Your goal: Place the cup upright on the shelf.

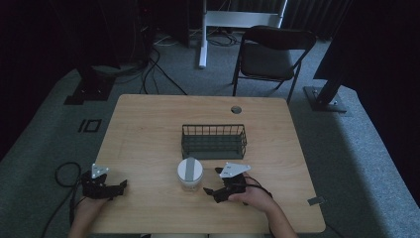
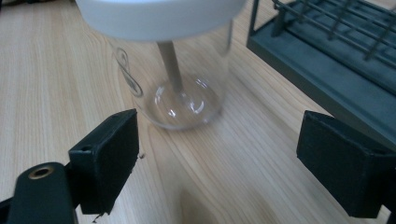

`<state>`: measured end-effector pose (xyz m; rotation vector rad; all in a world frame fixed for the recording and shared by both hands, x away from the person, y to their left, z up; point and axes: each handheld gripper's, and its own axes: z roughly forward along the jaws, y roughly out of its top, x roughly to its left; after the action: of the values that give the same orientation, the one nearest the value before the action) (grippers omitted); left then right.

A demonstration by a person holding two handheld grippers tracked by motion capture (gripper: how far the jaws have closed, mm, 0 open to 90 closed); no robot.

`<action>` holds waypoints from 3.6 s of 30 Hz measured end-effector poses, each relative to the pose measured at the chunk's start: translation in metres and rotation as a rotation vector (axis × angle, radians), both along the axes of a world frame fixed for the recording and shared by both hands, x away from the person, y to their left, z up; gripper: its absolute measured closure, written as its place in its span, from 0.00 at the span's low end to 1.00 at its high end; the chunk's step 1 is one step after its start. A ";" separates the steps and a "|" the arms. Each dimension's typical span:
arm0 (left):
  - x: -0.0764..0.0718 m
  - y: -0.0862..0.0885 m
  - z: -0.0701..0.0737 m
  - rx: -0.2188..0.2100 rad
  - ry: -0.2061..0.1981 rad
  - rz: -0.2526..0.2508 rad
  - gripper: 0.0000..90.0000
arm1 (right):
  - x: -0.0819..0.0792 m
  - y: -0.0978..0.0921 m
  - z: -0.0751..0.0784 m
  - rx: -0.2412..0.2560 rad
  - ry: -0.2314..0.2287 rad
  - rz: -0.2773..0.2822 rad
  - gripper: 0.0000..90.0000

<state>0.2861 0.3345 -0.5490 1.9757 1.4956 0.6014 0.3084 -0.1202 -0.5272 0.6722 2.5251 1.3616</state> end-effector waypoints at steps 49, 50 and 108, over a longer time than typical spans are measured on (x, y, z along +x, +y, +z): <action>0.000 0.000 0.000 0.000 0.000 -0.004 0.00 | 0.006 0.070 0.001 0.099 -0.046 0.050 0.20; 0.000 0.000 0.000 0.000 0.000 -0.004 0.00 | 0.006 0.070 0.001 0.102 -0.042 0.052 0.20; 0.000 0.000 0.000 0.000 0.000 -0.004 0.00 | 0.055 0.022 0.107 0.208 -0.206 -0.309 0.20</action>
<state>0.2861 0.3349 -0.5490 1.9784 1.4917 0.6001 0.3638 -0.0979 -0.4207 0.8689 2.0395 1.5025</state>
